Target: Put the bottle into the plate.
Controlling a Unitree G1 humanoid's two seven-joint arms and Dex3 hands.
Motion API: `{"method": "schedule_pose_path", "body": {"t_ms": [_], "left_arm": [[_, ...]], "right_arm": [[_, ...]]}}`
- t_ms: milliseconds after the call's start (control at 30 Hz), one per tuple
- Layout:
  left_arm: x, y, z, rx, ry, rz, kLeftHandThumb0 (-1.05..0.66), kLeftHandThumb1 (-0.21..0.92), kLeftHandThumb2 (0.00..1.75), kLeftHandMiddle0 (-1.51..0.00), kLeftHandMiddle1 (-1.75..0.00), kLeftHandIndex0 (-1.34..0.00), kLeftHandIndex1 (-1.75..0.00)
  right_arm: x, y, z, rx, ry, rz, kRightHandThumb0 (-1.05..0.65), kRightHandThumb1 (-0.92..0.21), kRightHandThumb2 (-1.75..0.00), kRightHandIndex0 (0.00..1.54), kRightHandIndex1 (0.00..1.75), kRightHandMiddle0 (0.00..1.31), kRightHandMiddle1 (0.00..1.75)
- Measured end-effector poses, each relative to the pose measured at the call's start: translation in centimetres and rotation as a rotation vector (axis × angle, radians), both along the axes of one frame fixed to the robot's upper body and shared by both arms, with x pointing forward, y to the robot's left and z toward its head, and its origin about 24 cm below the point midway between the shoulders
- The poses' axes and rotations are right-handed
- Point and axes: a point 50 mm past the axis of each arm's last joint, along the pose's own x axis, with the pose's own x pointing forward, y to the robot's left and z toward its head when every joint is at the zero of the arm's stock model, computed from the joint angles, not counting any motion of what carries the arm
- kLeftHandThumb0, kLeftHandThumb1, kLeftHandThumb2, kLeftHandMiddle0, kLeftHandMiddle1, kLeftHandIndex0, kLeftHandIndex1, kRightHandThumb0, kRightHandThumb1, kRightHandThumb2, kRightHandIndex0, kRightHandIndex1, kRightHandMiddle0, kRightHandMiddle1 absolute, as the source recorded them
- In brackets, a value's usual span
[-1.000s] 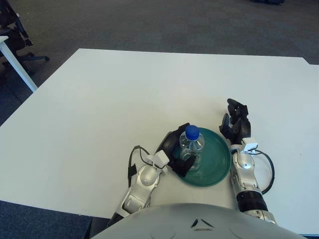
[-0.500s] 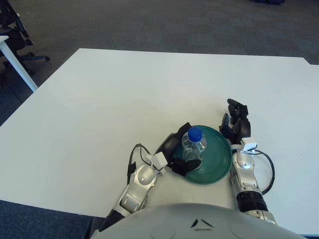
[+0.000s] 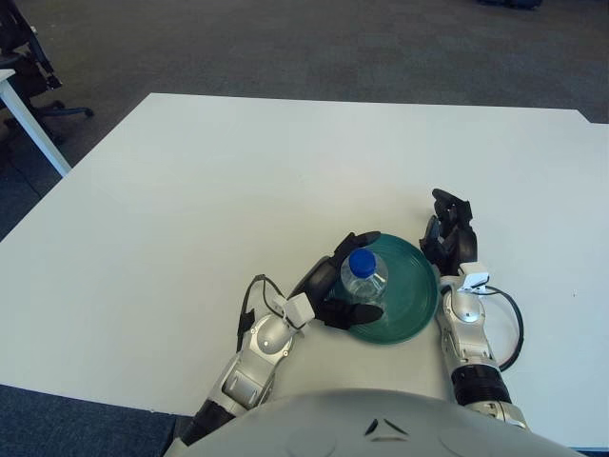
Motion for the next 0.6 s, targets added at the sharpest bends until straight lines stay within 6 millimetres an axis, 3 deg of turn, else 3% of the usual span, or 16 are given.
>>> {"method": "schedule_pose_path", "body": {"t_ms": [367, 600], "left_arm": [[0.6, 0.3, -0.4, -0.007, -0.04, 0.029, -1.05, 0.92, 0.28, 0.0, 0.0, 0.0, -0.07], [1.1, 0.5, -0.6, -0.039, -0.055, 0.114, -1.05, 0.92, 0.34, -0.01, 0.0, 0.0, -0.16]], "right_arm": [[0.0, 0.1, 0.0, 0.001, 0.0, 0.008, -0.52, -0.9, -0.69, 0.49, 0.33, 0.0, 0.96], [0.1, 0.2, 0.0, 0.003, -0.009, 0.017, -0.45, -0.84, -0.77, 0.51, 0.36, 0.01, 0.97]]}}
